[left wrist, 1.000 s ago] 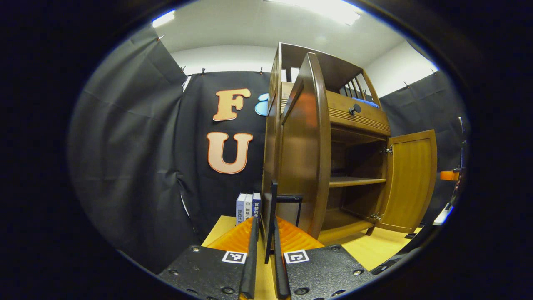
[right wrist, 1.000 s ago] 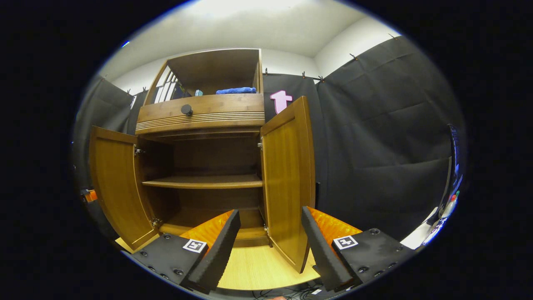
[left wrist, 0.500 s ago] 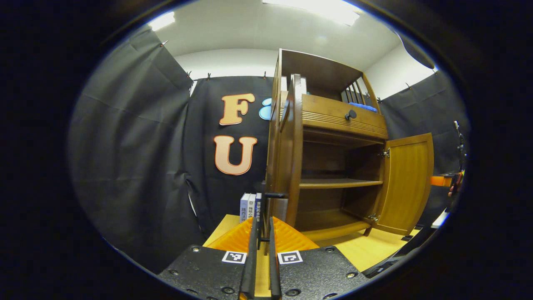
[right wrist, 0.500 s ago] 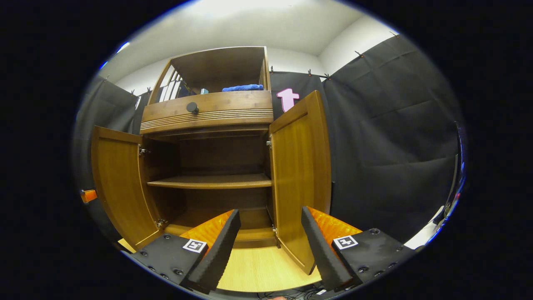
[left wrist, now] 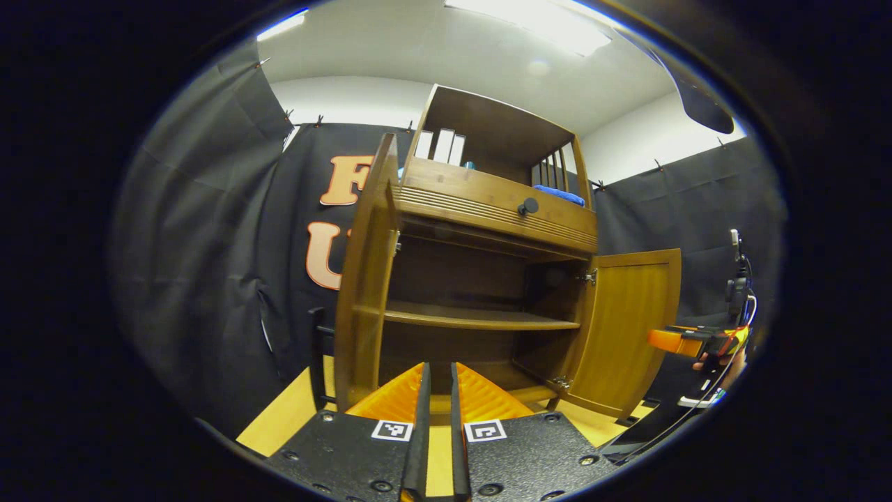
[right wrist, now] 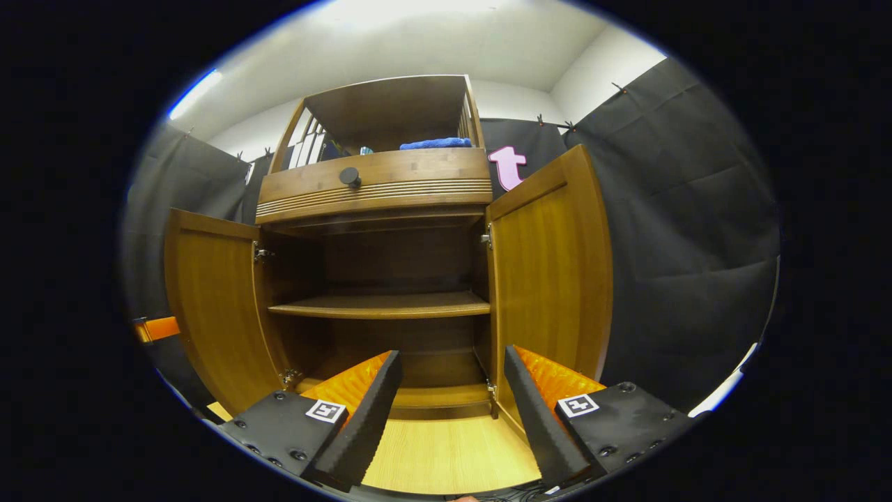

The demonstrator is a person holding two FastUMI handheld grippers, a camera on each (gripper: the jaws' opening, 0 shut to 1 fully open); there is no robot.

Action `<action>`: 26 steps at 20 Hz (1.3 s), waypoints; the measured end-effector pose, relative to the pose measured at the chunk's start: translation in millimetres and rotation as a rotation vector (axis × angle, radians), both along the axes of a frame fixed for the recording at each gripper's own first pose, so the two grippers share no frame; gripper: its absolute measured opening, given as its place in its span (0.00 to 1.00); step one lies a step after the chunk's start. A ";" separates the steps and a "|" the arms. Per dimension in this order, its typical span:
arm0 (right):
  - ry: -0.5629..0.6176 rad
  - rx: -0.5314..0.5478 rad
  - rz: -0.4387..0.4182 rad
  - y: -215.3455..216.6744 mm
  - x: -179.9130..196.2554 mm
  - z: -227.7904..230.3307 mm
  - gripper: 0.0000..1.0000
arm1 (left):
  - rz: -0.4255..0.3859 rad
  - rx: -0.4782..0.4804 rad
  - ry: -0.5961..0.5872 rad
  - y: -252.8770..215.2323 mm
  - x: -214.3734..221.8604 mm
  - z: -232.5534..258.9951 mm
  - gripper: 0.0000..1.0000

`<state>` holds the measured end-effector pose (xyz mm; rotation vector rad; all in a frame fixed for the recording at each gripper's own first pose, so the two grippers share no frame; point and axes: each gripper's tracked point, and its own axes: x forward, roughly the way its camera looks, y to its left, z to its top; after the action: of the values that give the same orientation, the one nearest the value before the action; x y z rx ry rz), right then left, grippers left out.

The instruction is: Open the right door of the double-door shoe cabinet with the right hand, and open the left door with the left hand.

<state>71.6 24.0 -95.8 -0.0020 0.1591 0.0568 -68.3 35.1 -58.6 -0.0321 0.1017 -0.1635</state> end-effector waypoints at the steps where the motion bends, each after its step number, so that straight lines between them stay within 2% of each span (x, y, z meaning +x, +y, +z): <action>1: 0.003 0.005 0.004 2.5 -1.4 -1.6 0.95 | 0.009 -0.001 0.000 -4.5 3.6 0.0 0.14; 2: 0.004 0.008 0.007 5.4 -1.5 -2.1 0.92 | 0.026 -0.001 -0.005 -7.2 6.4 1.0 0.14; 5: 0.004 0.007 0.007 5.9 -1.1 -4.5 0.95 | 0.119 -0.005 -0.015 -9.0 13.2 1.1 0.15; 6: 0.003 0.007 0.008 6.6 -2.2 -4.8 0.95 | 0.140 -0.004 -0.016 -11.4 15.1 -2.4 0.26; 7: 0.001 0.011 0.008 6.6 -2.6 -5.0 0.95 | 0.159 0.002 -0.018 -11.6 17.1 -3.8 0.19; 8: 0.001 0.015 0.010 7.0 -3.6 -5.5 1.00 | 0.178 0.013 -0.025 -10.9 18.8 -4.7 0.29; 9: 0.004 0.016 0.011 6.9 -4.0 -6.4 0.95 | 0.185 0.025 -0.027 -11.5 20.1 -6.8 0.33; 10: 0.007 0.016 0.010 6.1 -5.3 -6.7 0.95 | 0.186 0.034 -0.024 -13.4 21.5 -11.2 0.41; 11: 0.006 0.014 0.010 5.7 -6.0 -6.0 1.00 | 0.182 0.037 -0.020 -15.3 22.4 -14.4 0.51; 12: 0.005 0.011 0.008 4.7 -6.5 -5.3 0.95 | 0.174 0.035 -0.016 -18.1 23.0 -17.2 0.60; 14: 0.007 0.004 -0.001 2.2 -8.8 -5.5 0.95 | 0.169 0.024 -0.008 -21.7 24.0 -21.7 0.82; 17: 0.013 0.004 -0.009 -5.7 -20.4 -10.0 0.95 | 0.150 -0.002 0.013 -27.8 23.3 -29.6 0.94; 19: 0.019 0.000 -0.014 -8.2 -23.2 -11.8 0.95 | 0.158 0.001 0.000 -28.5 23.4 -26.7 0.92; 20: 0.021 -0.002 -0.015 -7.9 -23.0 -11.6 0.95 | 0.163 0.011 -0.008 -26.8 23.2 -25.6 0.95; 21: 0.022 -0.004 -0.016 -8.0 -22.7 -11.5 0.95 | 0.168 0.023 -0.018 -25.2 23.1 -23.2 0.92; 23: 0.024 -0.007 -0.014 -6.8 -22.3 -11.6 0.95 | 0.175 0.051 -0.034 -22.9 22.7 -20.1 0.95; 24: 0.025 -0.007 -0.011 -4.6 -21.9 -11.8 0.95 | 0.175 0.062 -0.040 -23.1 22.5 -19.7 0.92; 26: 0.023 -0.011 -0.004 -1.4 -21.9 -11.8 0.95 | 0.173 0.071 -0.047 -23.5 22.3 -17.5 0.95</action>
<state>49.7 22.6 -107.6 -0.0117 0.1825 0.0519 -45.9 11.6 -76.0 0.0335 0.0572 0.0121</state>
